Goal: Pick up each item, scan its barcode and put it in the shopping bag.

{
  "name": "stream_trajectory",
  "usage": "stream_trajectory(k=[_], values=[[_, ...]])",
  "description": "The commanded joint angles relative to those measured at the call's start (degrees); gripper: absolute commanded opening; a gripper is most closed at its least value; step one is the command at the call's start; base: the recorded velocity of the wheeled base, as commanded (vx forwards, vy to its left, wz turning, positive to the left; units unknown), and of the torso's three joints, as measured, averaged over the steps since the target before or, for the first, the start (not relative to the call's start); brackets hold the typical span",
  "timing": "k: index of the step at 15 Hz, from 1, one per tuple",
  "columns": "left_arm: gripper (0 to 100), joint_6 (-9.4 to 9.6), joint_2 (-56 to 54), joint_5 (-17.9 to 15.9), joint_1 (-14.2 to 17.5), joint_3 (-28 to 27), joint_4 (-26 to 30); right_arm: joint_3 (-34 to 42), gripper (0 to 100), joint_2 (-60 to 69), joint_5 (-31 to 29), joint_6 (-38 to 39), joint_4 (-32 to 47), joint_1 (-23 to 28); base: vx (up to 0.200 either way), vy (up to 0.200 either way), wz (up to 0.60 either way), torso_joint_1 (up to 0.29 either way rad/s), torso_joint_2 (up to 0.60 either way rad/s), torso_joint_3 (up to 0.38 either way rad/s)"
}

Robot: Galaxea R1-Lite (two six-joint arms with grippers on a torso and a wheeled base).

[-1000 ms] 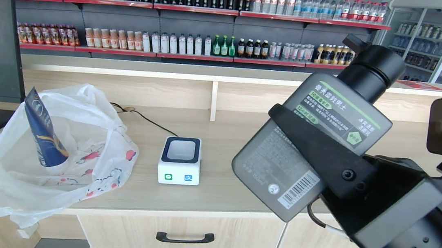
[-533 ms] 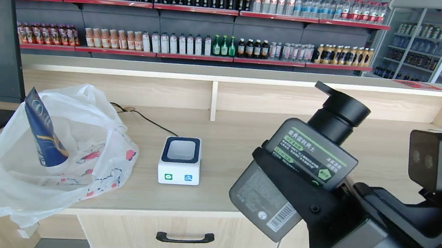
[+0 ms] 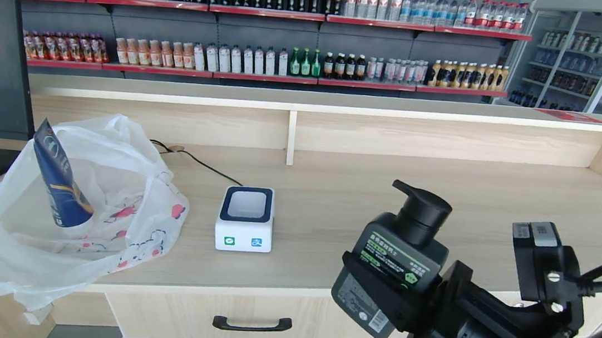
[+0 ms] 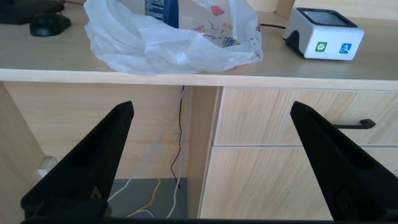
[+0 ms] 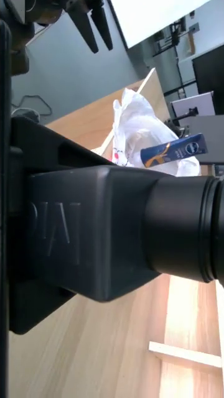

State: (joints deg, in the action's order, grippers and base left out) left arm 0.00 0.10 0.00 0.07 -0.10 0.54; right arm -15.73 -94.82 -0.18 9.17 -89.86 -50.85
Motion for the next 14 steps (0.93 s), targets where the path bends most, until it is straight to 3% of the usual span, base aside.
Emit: stream_trajectory(k=[1,3,8,14], values=[[100,0.00,0.0,0.0,0.0,0.0,0.0,1.0,0,-1.7,-0.5,-4.1,-0.1,2.9,0.000,0.000,0.00,0.000,0.00,0.000],[100,0.00,0.0,0.0,0.0,0.1,0.0,1.1,0,-2.0,-1.4,-7.8,-0.1,8.0,0.000,0.000,0.00,0.000,0.00,0.000],[100,0.00,0.0,0.0,-0.1,0.0,0.0,0.8,0,-1.9,-1.7,-15.7,-0.1,15.3,0.000,0.000,0.00,0.000,0.00,0.000],[100,-0.09,0.0,0.0,-0.1,0.0,-0.1,0.0,0,-1.6,-2.0,-16.3,-0.1,27.0,-0.033,0.000,0.00,0.000,0.00,0.002]])
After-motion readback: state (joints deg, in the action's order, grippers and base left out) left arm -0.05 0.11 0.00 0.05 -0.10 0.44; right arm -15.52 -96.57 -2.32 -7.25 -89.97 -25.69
